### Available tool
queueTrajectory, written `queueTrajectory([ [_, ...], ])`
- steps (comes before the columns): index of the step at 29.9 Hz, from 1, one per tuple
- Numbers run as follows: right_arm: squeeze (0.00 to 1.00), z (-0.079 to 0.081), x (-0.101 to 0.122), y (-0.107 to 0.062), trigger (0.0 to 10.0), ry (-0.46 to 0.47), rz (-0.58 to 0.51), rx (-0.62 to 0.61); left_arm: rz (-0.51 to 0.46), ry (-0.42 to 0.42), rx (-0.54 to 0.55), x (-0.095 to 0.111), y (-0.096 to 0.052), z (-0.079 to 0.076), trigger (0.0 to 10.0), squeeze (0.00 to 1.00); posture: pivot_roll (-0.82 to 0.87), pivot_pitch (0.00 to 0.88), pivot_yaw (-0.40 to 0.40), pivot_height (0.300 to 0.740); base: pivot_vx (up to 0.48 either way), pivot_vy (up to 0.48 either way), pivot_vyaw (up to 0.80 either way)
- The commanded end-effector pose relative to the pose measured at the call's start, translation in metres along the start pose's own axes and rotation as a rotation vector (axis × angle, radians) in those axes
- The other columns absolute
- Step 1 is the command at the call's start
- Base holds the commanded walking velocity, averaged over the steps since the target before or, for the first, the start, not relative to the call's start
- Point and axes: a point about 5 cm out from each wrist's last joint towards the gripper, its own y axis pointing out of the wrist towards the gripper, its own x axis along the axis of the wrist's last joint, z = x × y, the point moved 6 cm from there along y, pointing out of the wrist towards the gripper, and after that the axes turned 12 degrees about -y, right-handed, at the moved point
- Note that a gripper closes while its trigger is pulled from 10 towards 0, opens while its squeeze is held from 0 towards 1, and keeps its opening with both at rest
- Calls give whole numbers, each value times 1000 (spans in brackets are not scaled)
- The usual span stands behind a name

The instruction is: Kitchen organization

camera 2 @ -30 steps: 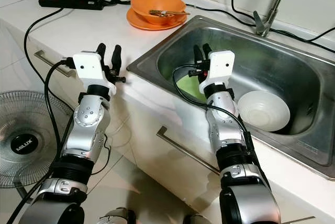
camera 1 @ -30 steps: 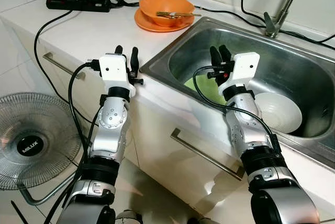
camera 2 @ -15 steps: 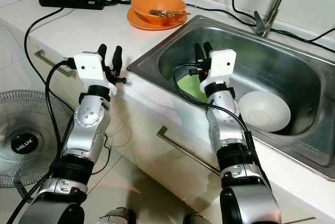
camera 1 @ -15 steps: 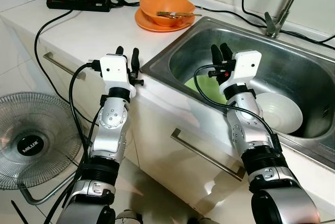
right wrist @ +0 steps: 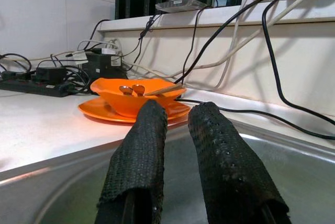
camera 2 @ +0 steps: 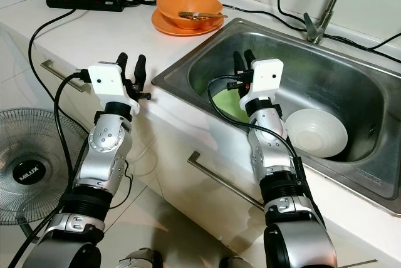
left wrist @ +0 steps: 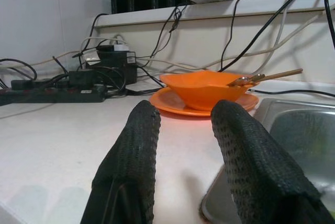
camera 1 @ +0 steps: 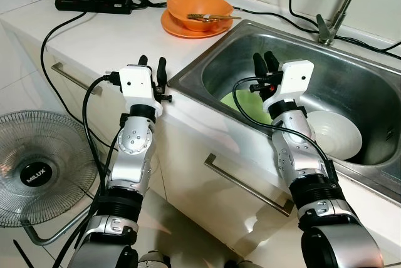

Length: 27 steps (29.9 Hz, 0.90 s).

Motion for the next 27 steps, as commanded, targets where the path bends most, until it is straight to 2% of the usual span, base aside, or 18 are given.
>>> queueTrajectory([
  [1,0,-5,3,0,10000,-3,-9,-8,-9,-3,-9,2,2,-3,10000,0,70,80,-15,740,0,0,0],
  [22,0,-4,3,0,10000,-5,-6,3,9,-16,8,-2,0,0,10000,0,73,89,-28,740,0,0,0],
  [25,0,-4,0,1,10000,3,16,2,11,-20,12,-2,1,0,10000,0,72,88,-28,740,0,320,0],
  [27,0,-5,0,2,10000,21,19,-1,12,-20,13,-2,1,0,10000,0,72,88,-28,740,0,437,-800],
])
